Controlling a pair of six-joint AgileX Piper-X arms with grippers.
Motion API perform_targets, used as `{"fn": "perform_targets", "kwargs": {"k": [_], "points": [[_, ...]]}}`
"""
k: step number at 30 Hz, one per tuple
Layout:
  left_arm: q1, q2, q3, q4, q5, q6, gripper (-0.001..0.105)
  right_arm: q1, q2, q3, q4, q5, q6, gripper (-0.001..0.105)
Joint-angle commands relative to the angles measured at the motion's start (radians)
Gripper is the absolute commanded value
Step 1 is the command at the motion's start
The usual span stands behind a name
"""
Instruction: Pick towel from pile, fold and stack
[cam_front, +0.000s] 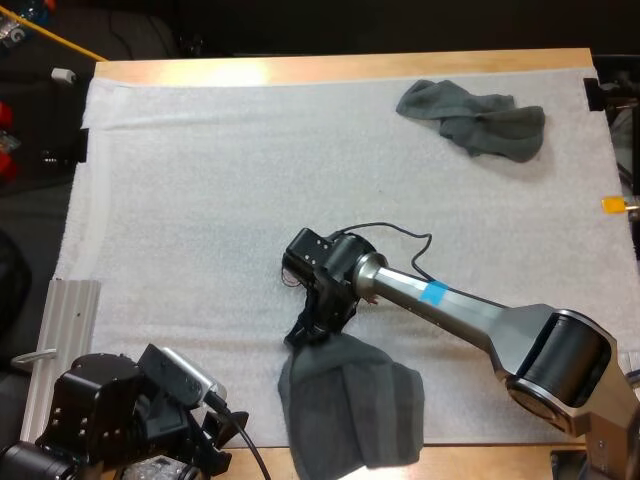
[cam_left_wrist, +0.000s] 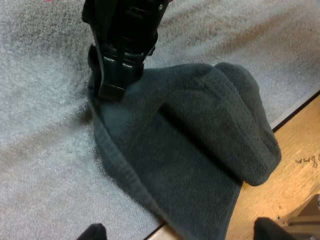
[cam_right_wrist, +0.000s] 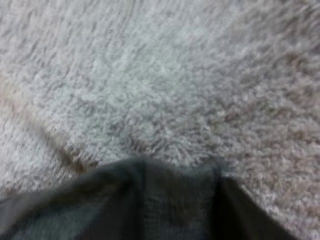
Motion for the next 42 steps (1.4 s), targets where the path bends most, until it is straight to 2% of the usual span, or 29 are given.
{"fn": "perform_targets", "kwargs": {"k": [1,3,6,8,13,16,24,28,34,36,38,40,42], "points": [[-0.005,-0.001,-0.003,0.011,0.009,-0.006,0.058,0.003,0.009,-0.002,-0.005,-0.005,0.006,0.011],[-0.005,-0.001,-0.003,0.011,0.009,-0.006,0.058,0.004,0.009,-0.002,-0.010,-0.005,0.007,0.001],[-0.005,-0.001,-0.003,0.011,0.009,-0.006,0.058,0.004,0.006,-0.018,-0.010,0.043,0.007,0.000],[-0.005,-0.001,-0.003,0.011,0.009,-0.006,0.058,0.004,-0.002,-0.040,-0.010,0.102,0.007,0.000],[-0.005,-0.001,-0.003,0.010,0.009,-0.006,0.058,-0.007,-0.018,-0.123,-0.039,0.326,-0.006,0.000],[-0.005,-0.001,-0.003,0.010,0.009,-0.006,0.058,-0.024,-0.018,-0.178,-0.062,0.414,-0.015,0.000],[-0.005,-0.001,-0.003,0.005,0.009,-0.006,0.058,-0.110,-0.018,-0.304,-0.093,0.526,-0.016,0.000],[-0.005,-0.001,-0.003,0.002,0.009,-0.006,0.058,-0.164,-0.018,-0.350,-0.103,0.621,-0.016,0.000],[-0.005,-0.001,-0.003,-0.040,0.009,0.005,0.058,-0.233,-0.016,-0.357,-0.046,0.633,-0.016,0.001],[-0.005,-0.001,-0.003,-0.064,0.009,0.019,0.058,-0.249,-0.016,-0.357,-0.015,0.633,-0.016,0.009],[-0.005,-0.001,-0.003,-0.091,0.007,0.033,0.058,-0.264,-0.019,-0.357,0.008,0.633,0.003,0.027],[-0.005,-0.001,0.000,-0.125,0.007,0.057,0.058,-0.279,-0.030,-0.357,0.036,0.633,0.014,0.056],[-0.005,0.000,0.011,-0.159,0.007,0.069,0.058,-0.289,-0.043,-0.357,0.062,0.633,0.013,0.072]]}}
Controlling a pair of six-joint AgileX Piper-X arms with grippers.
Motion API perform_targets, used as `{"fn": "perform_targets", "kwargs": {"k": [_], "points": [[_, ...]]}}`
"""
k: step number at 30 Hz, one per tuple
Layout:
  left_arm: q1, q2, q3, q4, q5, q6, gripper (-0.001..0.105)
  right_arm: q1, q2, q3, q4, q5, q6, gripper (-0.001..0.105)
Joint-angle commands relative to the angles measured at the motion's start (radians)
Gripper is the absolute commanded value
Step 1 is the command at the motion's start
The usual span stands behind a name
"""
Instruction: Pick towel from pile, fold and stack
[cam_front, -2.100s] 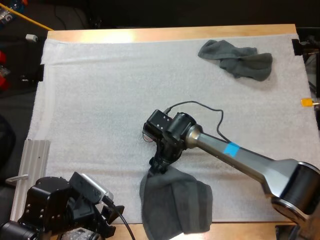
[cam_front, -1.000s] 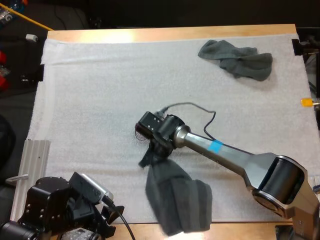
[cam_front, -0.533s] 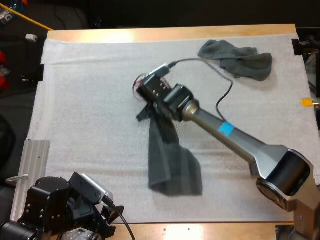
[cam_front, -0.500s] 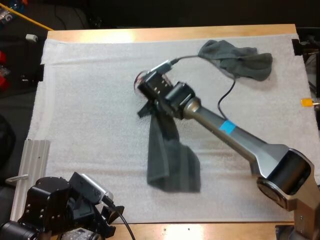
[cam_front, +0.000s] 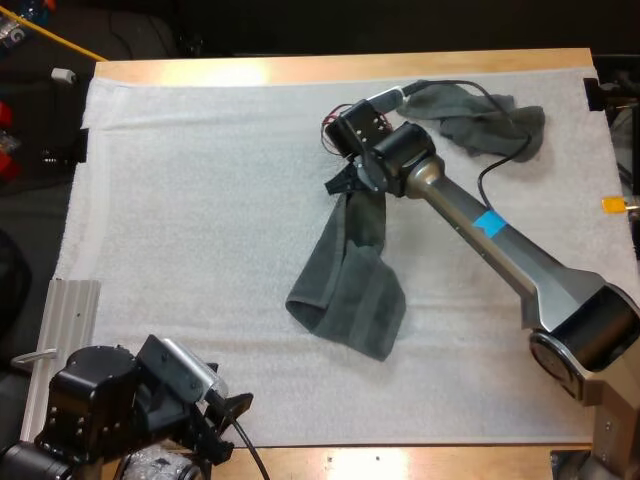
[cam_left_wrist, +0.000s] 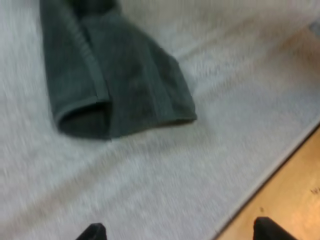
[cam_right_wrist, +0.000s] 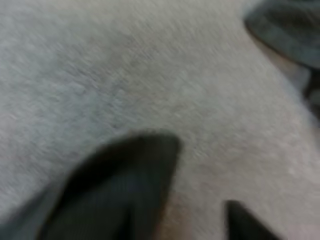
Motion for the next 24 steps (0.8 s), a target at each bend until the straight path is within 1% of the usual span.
{"fn": "perform_targets", "kwargs": {"k": [1,2,3,7,10,13,18,24], "points": [[-0.005,0.001,0.017,-0.043,0.007,0.015,0.058,-0.010,-0.039,-0.009,0.037,0.011,0.003,0.075],[-0.005,0.001,0.026,-0.059,0.007,0.019,0.058,-0.013,-0.045,-0.009,0.051,0.011,-0.001,0.075],[-0.005,0.005,0.042,-0.078,0.007,0.023,0.058,-0.016,-0.053,-0.009,0.072,0.011,-0.001,0.072],[-0.005,0.058,0.111,-0.139,0.004,0.025,0.058,-0.018,-0.086,-0.009,0.146,0.007,-0.008,0.057],[-0.005,0.127,0.140,-0.198,-0.001,0.039,0.058,-0.018,-0.107,-0.009,0.185,-0.028,-0.011,0.052],[-0.005,0.218,0.141,-0.250,-0.017,0.068,0.058,-0.018,-0.122,-0.009,0.222,-0.037,-0.011,0.052],[-0.005,0.385,0.141,-0.364,-0.068,0.070,0.058,-0.018,-0.141,-0.009,0.270,-0.041,-0.009,0.052],[-0.005,0.612,0.141,-0.479,-0.070,0.088,0.058,-0.018,-0.145,-0.009,0.298,-0.056,-0.009,0.052]]}}
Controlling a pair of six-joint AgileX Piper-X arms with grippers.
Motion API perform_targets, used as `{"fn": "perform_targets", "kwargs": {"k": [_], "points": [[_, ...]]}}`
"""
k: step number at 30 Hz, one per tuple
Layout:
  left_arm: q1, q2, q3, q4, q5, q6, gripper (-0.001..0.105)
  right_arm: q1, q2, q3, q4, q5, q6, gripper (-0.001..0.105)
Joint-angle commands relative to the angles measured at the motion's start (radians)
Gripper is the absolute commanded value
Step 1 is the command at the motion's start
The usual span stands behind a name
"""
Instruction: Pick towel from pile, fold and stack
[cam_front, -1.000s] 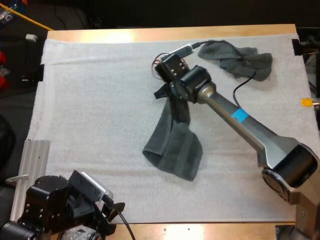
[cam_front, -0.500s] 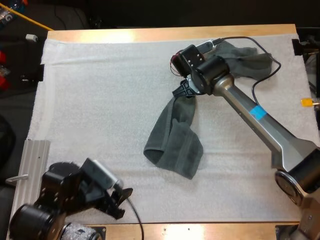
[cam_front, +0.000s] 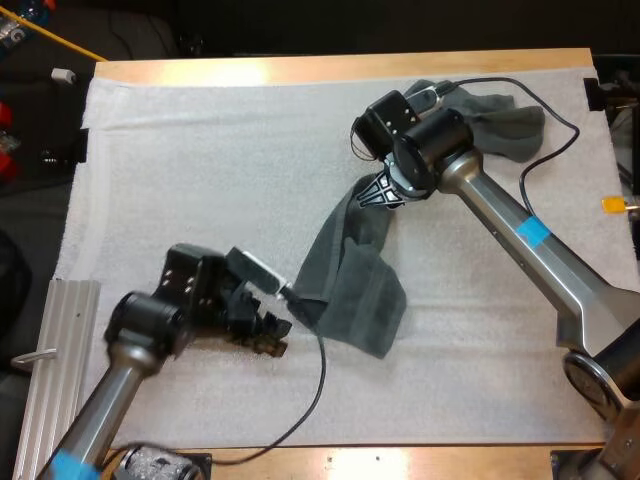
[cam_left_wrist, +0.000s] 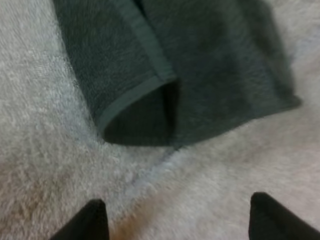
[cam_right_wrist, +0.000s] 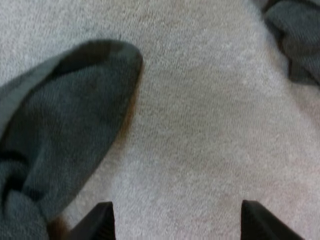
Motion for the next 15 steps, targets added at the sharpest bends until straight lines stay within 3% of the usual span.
{"fn": "perform_targets", "kwargs": {"k": [1,15], "points": [[-0.005,0.040,0.000,-0.039,-0.010,0.004,0.058,-0.003,-0.013,-0.009,0.011,-0.007,-0.001,0.052],[-0.005,0.343,-0.004,-0.243,-0.010,0.000,0.058,-0.003,-0.013,-0.009,0.012,-0.007,-0.001,0.052]]}}
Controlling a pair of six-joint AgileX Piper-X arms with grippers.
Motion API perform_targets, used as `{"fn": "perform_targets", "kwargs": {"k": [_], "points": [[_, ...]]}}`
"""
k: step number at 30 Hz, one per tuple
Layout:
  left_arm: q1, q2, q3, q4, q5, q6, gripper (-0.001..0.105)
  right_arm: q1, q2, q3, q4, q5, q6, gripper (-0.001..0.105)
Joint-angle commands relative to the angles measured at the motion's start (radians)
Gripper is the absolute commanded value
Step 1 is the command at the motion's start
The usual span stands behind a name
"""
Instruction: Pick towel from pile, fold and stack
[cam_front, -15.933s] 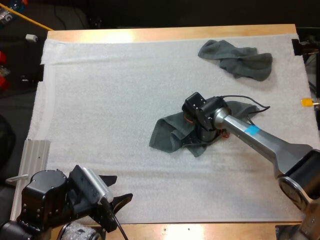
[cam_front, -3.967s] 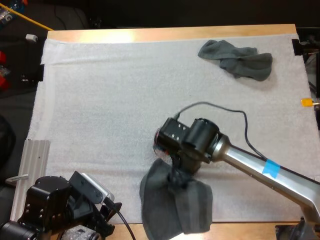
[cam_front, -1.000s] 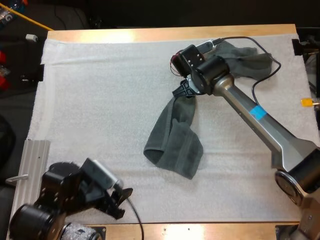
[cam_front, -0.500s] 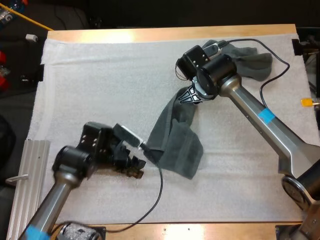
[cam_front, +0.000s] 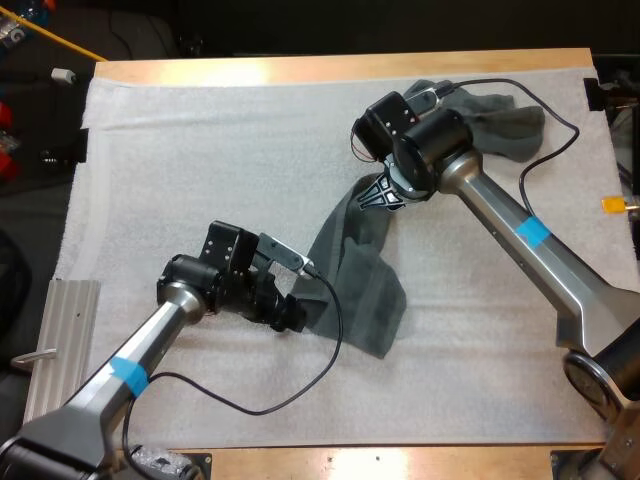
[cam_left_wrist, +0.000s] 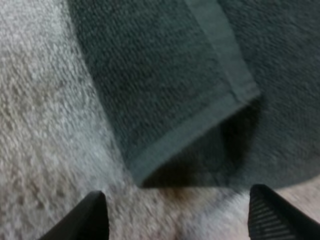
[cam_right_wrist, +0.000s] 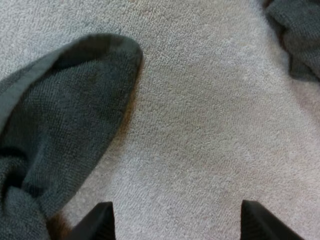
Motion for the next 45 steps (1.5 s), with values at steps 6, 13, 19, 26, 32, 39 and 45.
{"fn": "perform_targets", "kwargs": {"k": [6,13,19,26,32,39,45], "points": [[-0.005,0.084,-0.011,-0.079,-0.010,-0.022,0.058,-0.003,-0.013,-0.009,0.008,-0.007,-0.001,0.052],[-0.005,0.128,-0.049,-0.092,-0.010,-0.023,0.036,-0.003,-0.013,-0.009,0.008,-0.007,-0.001,0.052],[-0.005,0.137,-0.049,-0.127,-0.010,-0.023,0.017,-0.003,-0.013,-0.009,0.008,-0.007,-0.001,0.052],[-0.005,0.137,-0.050,-0.138,-0.050,-0.023,0.000,-0.003,-0.013,-0.009,0.008,-0.007,0.003,0.052],[0.024,0.093,-0.074,-0.103,-0.215,-0.015,0.000,-0.003,-0.013,-0.009,0.008,-0.009,0.007,0.052],[0.185,0.013,-0.161,-0.059,-0.290,-0.015,0.000,-0.003,-0.013,-0.009,0.008,-0.043,0.007,0.052],[0.294,-0.002,-0.245,-0.052,-0.297,-0.005,0.000,-0.003,-0.013,-0.009,0.008,-0.061,0.007,0.052]]}}
